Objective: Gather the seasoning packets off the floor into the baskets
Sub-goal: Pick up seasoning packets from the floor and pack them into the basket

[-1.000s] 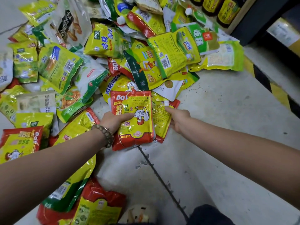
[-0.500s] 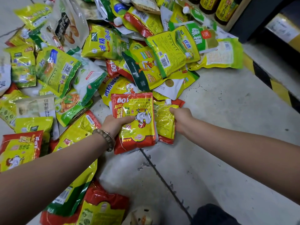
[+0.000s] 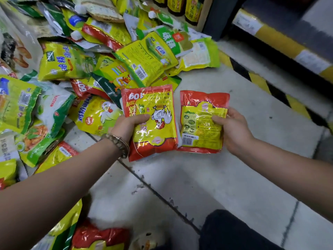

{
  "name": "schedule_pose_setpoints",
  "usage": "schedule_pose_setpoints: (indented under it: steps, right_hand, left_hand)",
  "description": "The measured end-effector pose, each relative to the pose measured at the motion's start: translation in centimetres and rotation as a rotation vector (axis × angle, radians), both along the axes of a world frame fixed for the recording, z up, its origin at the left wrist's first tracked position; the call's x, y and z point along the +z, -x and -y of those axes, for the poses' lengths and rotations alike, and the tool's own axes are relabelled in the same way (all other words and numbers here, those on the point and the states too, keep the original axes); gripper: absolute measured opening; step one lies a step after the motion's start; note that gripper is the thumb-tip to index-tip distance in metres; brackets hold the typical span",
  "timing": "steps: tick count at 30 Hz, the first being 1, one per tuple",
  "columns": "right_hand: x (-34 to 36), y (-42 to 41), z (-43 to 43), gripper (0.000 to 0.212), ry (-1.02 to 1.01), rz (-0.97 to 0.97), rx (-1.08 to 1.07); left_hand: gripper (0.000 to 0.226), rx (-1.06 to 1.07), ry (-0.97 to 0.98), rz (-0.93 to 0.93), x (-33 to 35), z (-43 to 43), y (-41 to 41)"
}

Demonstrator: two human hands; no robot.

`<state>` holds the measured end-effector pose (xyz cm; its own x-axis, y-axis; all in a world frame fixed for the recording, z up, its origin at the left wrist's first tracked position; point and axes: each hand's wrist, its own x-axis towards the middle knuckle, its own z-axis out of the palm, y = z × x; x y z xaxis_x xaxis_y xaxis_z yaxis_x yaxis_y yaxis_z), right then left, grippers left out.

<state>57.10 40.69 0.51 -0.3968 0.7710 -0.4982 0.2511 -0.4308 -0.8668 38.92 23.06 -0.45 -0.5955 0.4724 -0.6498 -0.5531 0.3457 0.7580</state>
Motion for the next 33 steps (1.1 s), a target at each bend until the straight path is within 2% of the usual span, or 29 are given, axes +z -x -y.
schedule_pose_setpoints:
  steps: [5, 8, 12, 20, 22, 25, 27, 30, 33]
  right_hand:
    - [3.5, -4.8, -2.9, 0.023, -0.123, -0.018, -0.149]
    - [5.9, -7.6, -4.6, 0.022, -0.22, -0.016, -0.236]
    - [9.5, -10.5, -5.1, 0.023, -0.368, -0.036, -0.315]
    - [18.5, -15.5, -3.8, 0.025, -0.543, -0.068, -0.439]
    - [21.6, -17.5, -3.8, 0.024, -0.565, -0.077, -0.447]
    - [27.0, -21.6, -3.8, 0.024, -0.649, -0.097, -0.444]
    - [30.7, -25.1, -3.9, 0.023, -0.727, -0.096, -0.478]
    - [35.9, -31.9, -5.1, 0.024, -0.885, -0.056, -0.595]
    - [39.5, -39.8, -7.5, 0.031, -0.979, 0.027, -0.753]
  left_hand:
    - [0.034, -0.101, -0.109, -0.118, 2.0, -4.8, -1.8]
    - [0.029, -0.184, -0.155, -0.213, 3.7, -7.1, -3.2]
    - [0.02, -0.188, -0.244, -0.259, 6.0, -9.7, -5.5]
    - [0.022, -0.24, -0.391, -0.297, 14.0, -12.8, -11.8]
    - [0.029, -0.278, -0.448, -0.32, 16.8, -13.5, -13.8]
    - [0.029, -0.343, -0.619, -0.281, 21.9, -15.1, -17.5]
    - [0.015, -0.394, -0.719, -0.234, 25.2, -16.8, -20.5]
    - [0.009, -0.482, -0.818, -0.162, 29.9, -19.9, -26.2]
    - [0.016, -0.605, -0.838, -0.1, 33.1, -24.2, -32.5]
